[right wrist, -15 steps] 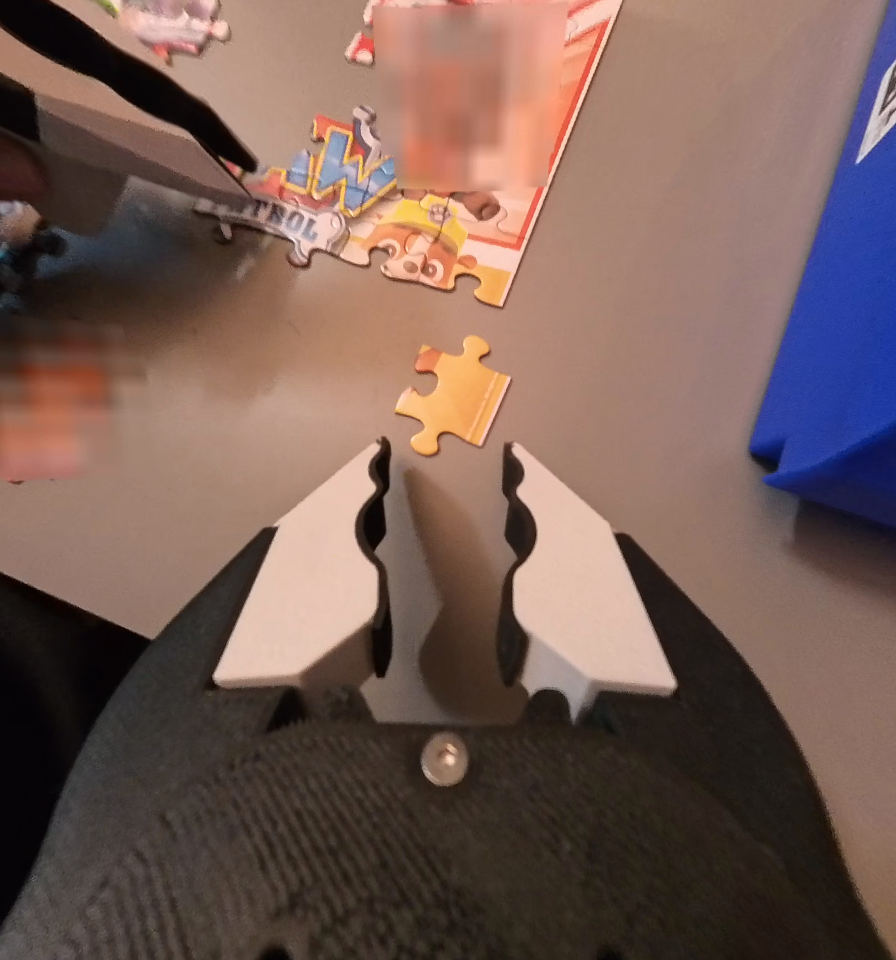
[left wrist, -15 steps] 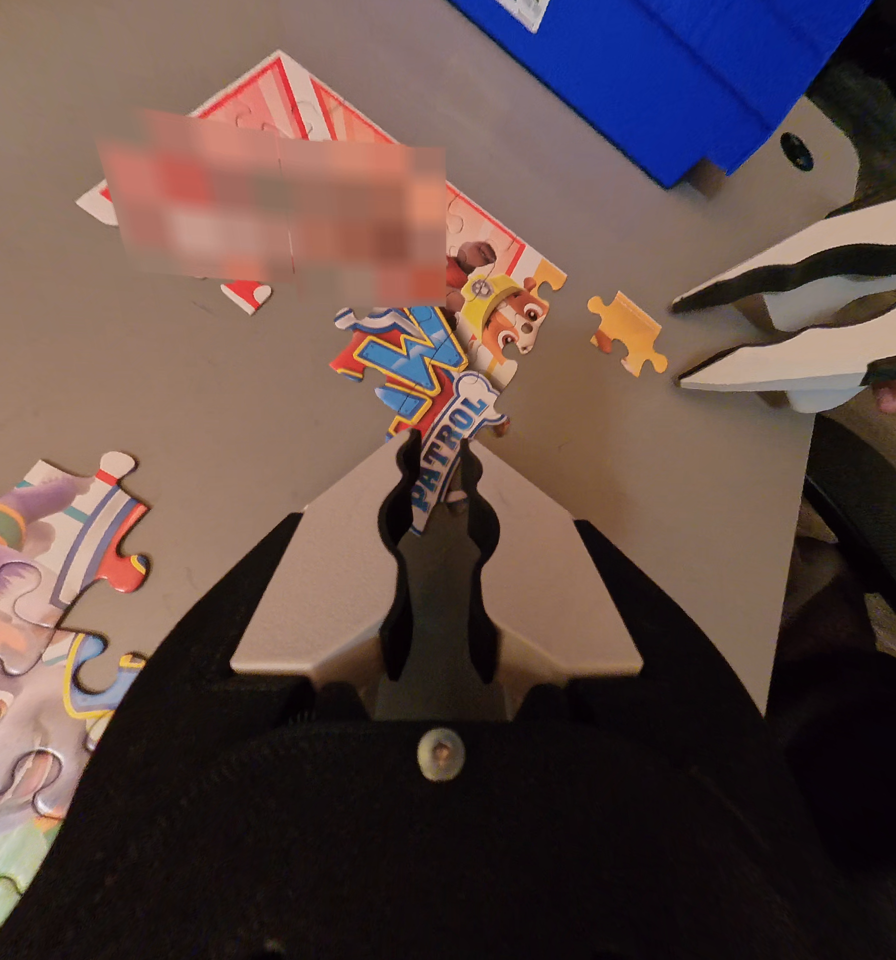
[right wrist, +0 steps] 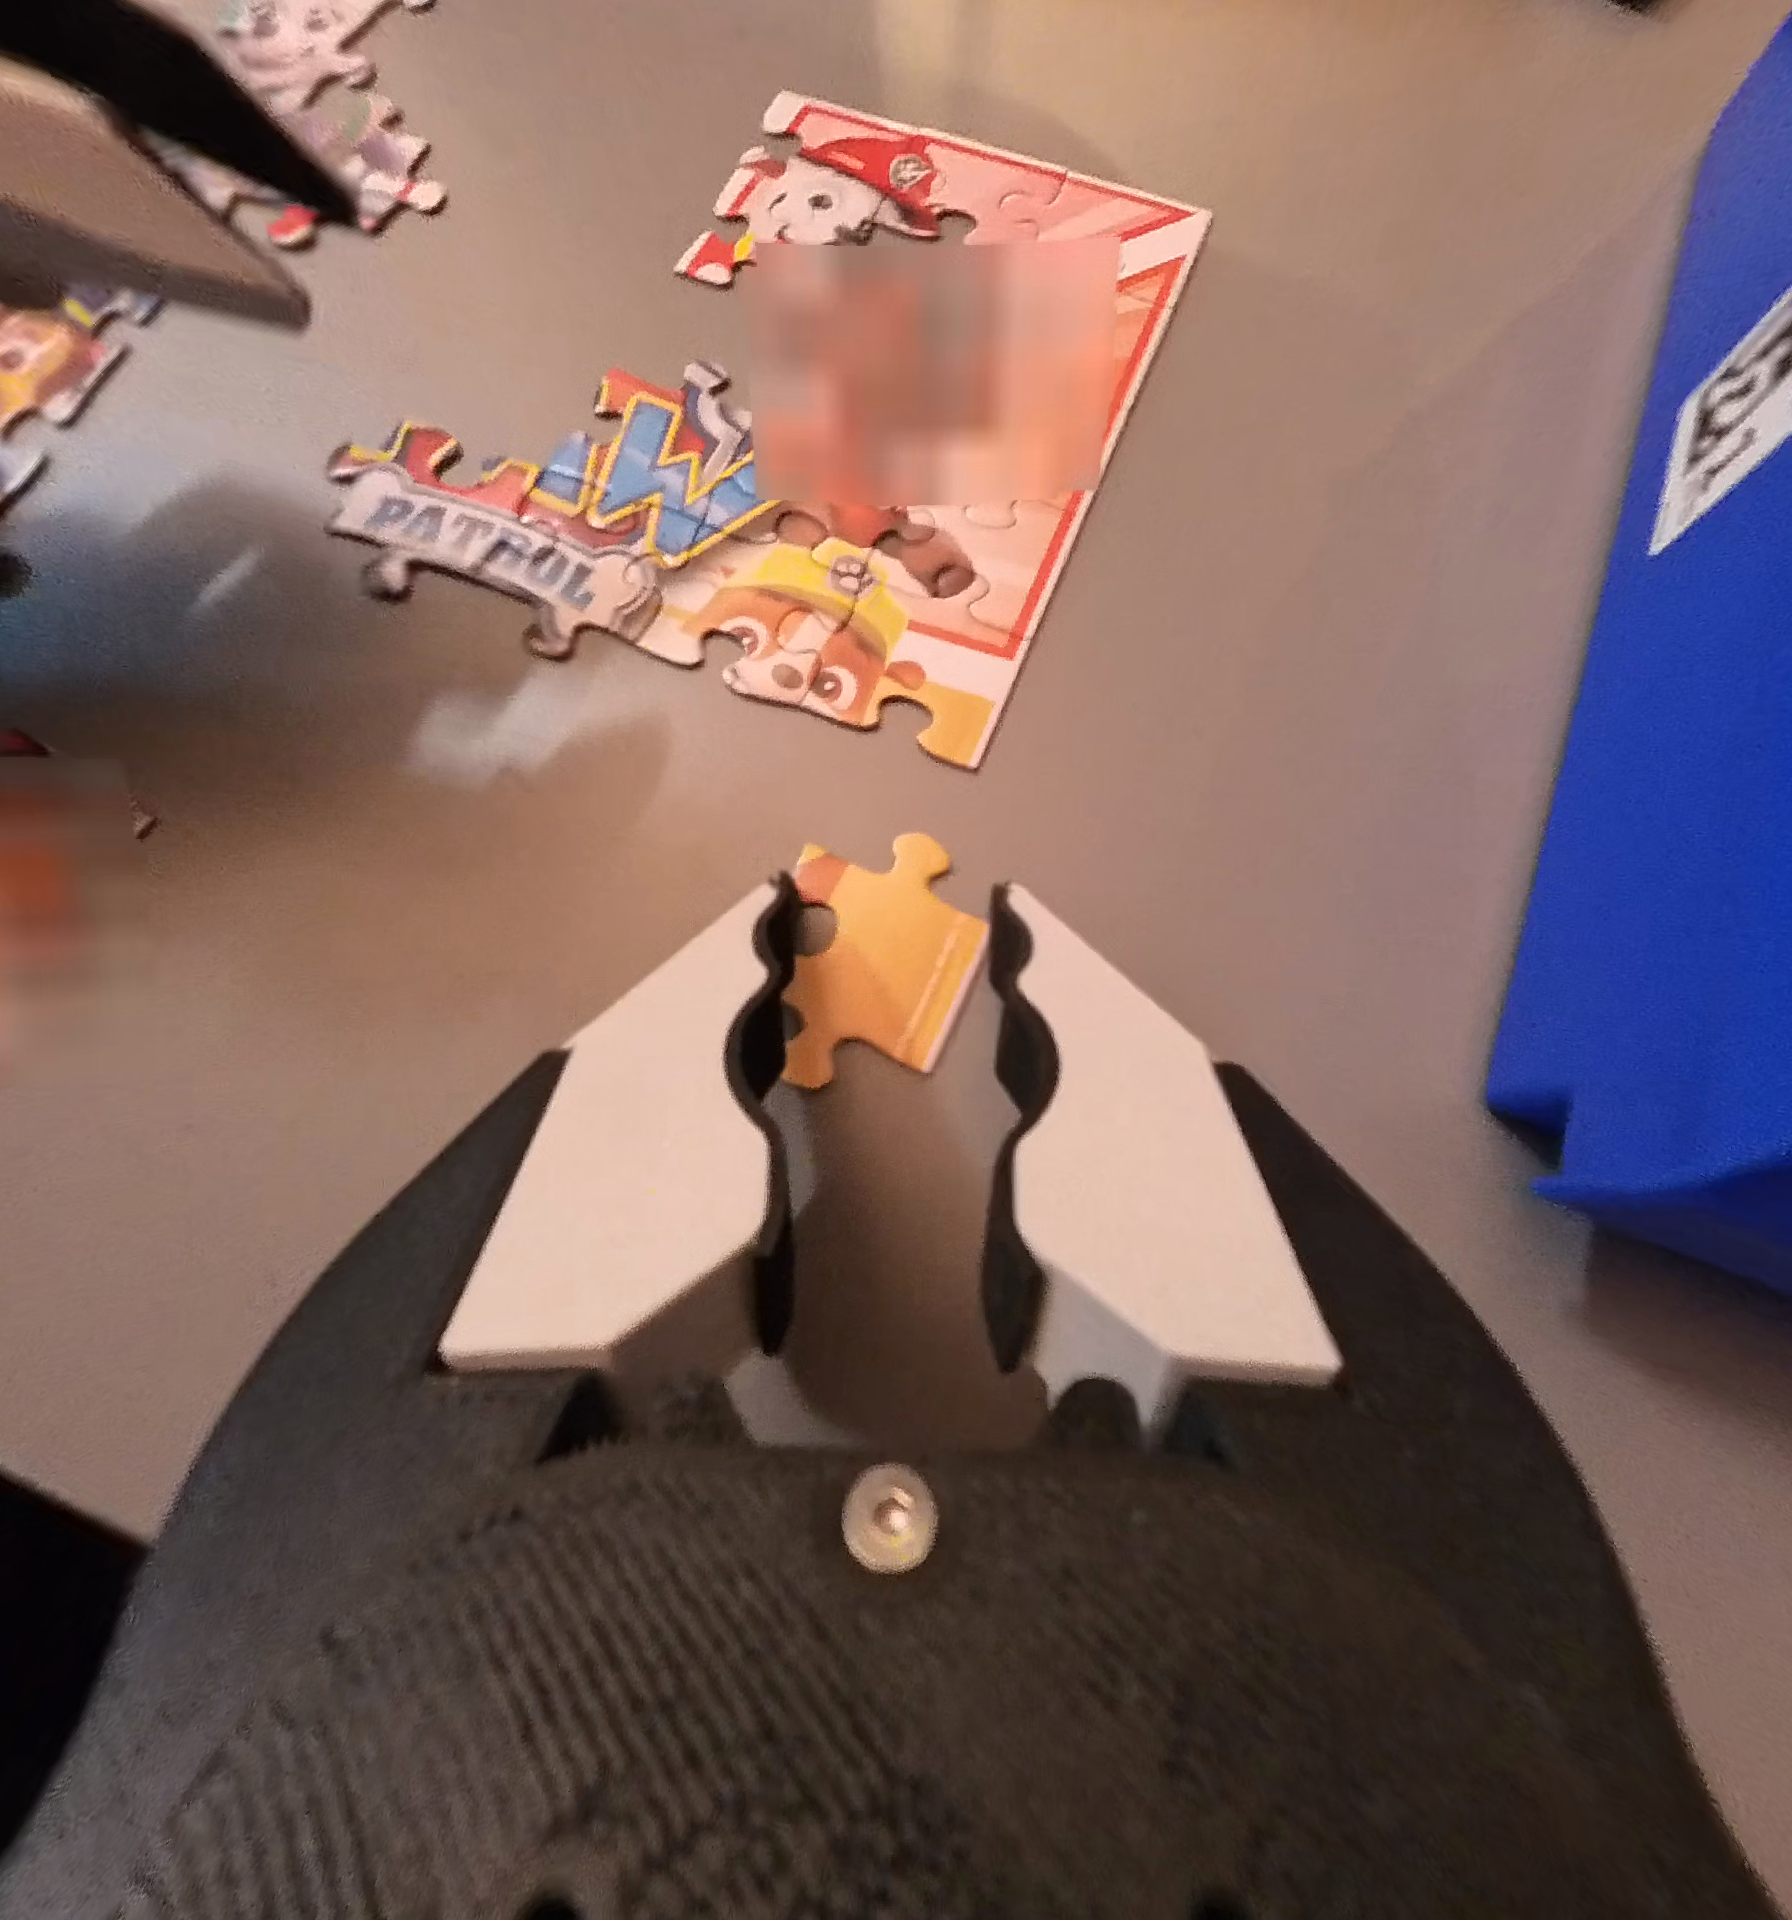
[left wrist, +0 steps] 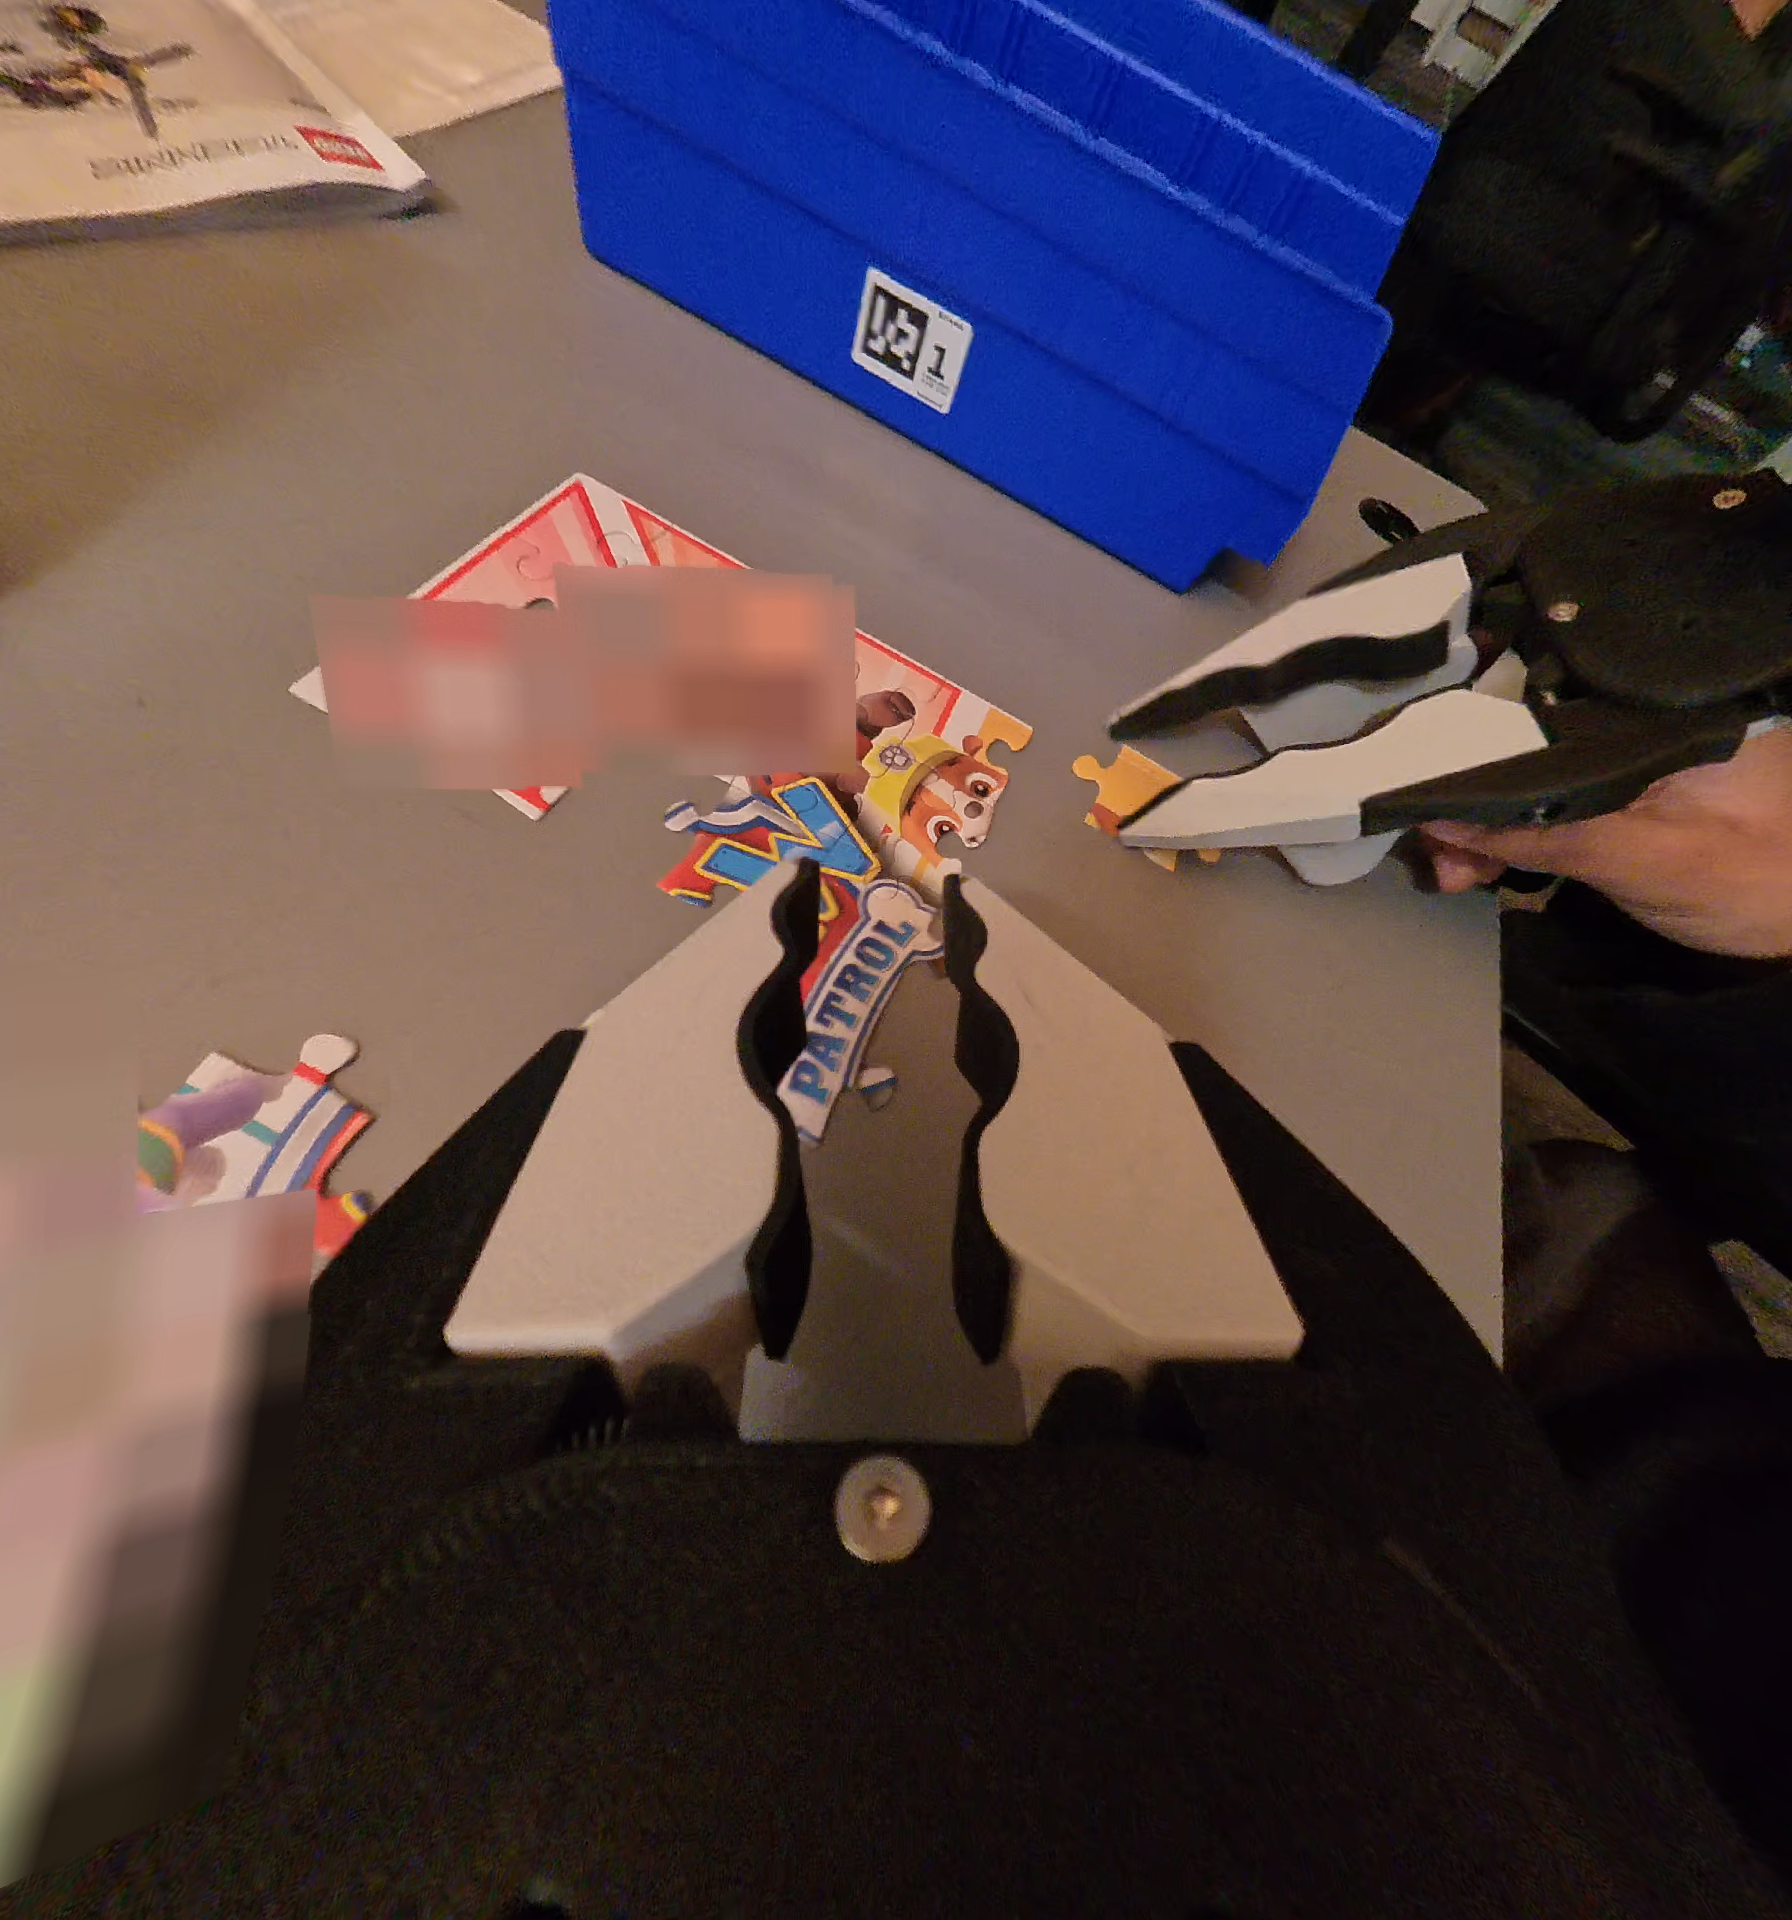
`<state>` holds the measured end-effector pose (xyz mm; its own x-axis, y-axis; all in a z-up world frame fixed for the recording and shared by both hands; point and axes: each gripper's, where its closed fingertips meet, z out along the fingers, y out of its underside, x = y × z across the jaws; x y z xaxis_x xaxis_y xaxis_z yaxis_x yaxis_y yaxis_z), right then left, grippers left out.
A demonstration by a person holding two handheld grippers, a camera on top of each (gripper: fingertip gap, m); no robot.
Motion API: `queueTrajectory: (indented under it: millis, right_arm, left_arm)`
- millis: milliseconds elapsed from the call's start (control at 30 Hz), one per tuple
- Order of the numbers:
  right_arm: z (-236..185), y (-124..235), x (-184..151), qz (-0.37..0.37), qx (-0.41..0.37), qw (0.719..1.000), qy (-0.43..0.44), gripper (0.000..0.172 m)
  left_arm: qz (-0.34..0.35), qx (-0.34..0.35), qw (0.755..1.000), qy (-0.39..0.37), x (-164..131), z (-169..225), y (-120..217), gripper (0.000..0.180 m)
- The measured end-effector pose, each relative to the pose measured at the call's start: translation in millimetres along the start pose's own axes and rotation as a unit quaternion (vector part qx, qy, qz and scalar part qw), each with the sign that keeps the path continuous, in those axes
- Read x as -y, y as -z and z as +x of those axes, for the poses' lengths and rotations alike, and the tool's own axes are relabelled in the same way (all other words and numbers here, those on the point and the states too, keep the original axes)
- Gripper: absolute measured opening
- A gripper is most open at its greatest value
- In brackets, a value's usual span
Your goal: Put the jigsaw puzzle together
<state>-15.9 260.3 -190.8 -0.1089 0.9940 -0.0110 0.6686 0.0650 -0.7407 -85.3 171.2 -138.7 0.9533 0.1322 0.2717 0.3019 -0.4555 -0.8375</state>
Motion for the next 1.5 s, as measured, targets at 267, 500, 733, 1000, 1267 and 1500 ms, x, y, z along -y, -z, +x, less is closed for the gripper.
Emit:
queueTrajectory:
  millis: [267, 500, 733, 1000, 1267, 1500]
  right_arm:
    - [-20.9, 20.0, -19.2, -0.034, 0.049, 0.997, 0.054, 0.030]
    - [-30.4, 45.5, 38.5, 0.104, 0.048, 0.992, 0.061, 0.038]
    - [-37.8, 42.3, 50.5, 0.117, 0.036, 0.989, 0.081, 0.037]
    - [-42.2, 34.7, 47.2, 0.106, 0.032, 0.989, 0.098, 0.037]
    - [-44.8, 44.5, 52.7, 0.118, 0.021, 0.987, 0.109, 0.037]
    - [-49.2, 41.7, 55.0, 0.112, 0.015, 0.986, 0.123, 0.037]
  left_arm:
    - [0.042, 0.177, 0.980, 0.085, -2.7, -125.5, 127.4, 0.038]
    - [0.036, 0.221, 0.956, 0.189, -69.0, -200.7, 226.9, 0.046]
    - [-0.076, 0.252, 0.954, 0.147, -106.4, -208.0, 203.2, 0.041]
    - [-0.079, 0.291, 0.946, 0.119, -103.4, -212.4, 190.9, 0.042]
    - [-0.082, 0.239, 0.959, 0.126, -106.3, -198.4, 190.6, 0.013]
    - [-0.047, 0.288, 0.944, 0.154, -92.4, -206.2, 193.2, 0.036]
